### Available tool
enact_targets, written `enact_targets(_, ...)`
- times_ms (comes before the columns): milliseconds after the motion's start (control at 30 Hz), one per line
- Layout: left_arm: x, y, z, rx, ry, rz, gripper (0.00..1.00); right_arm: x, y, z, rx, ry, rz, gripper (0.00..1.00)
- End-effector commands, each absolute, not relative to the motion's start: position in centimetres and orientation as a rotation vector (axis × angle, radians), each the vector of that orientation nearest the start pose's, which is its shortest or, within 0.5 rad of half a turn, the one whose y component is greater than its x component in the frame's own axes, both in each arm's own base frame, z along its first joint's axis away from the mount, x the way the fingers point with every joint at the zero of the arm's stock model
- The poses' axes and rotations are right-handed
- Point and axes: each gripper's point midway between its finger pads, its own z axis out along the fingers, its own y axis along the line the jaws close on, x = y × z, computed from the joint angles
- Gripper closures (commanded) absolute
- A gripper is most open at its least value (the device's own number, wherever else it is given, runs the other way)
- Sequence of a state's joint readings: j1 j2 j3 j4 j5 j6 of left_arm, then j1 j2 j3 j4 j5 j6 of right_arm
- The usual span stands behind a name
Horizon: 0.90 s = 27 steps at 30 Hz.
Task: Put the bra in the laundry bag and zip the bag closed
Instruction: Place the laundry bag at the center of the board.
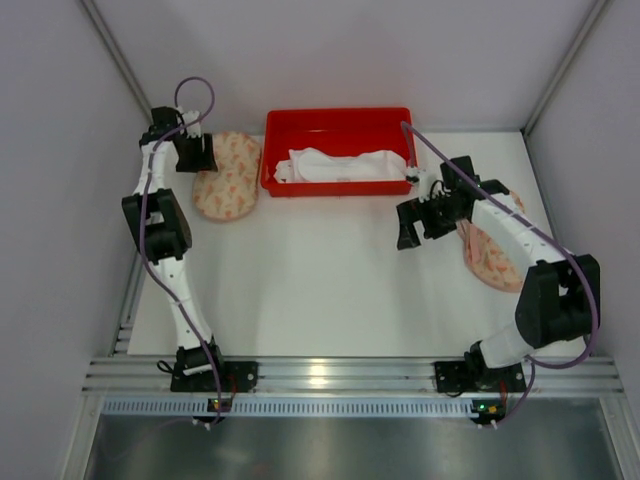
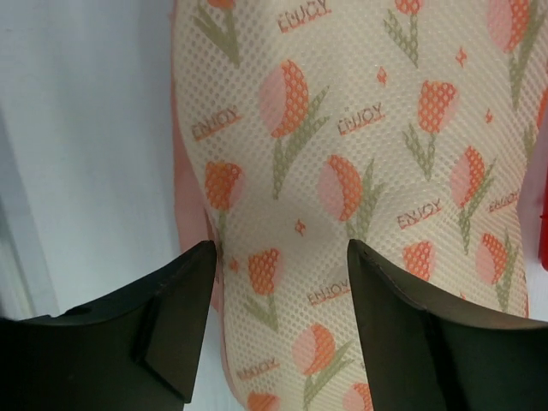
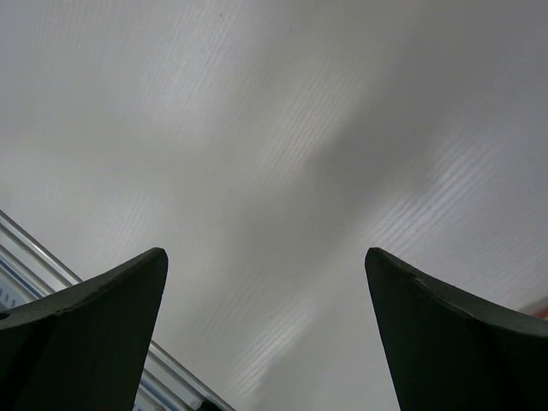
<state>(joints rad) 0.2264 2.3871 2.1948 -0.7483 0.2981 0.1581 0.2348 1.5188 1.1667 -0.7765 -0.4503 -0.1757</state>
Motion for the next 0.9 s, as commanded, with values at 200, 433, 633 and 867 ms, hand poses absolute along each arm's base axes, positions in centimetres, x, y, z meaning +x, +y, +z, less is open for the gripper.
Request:
enact_targets(200, 55.7, 10.4, 27.4, 0.155, 2.113, 0.088, 0.02, 30.9, 6.5, 15.2, -0.522, 2.575, 0.386, 0.01)
enact_targets(433, 48.4, 5.8, 33.1, 0.192, 2.023, -0.082, 0.02, 30.3, -3.5, 13.5, -0.403, 2.704, 0.084, 0.03)
enact_targets(633, 44.4, 1.8, 30.7, 0.235, 2.081, -0.333, 0.02, 31.5, -6.4, 10.9, -0.351, 2.791, 0.032, 0.24)
enact_targets(867, 40.9, -0.7, 31.0, 0.347, 2.038, -0.415, 0.02, 29.8, -5.7, 5.3, -0.358, 2.943, 0.115, 0.43)
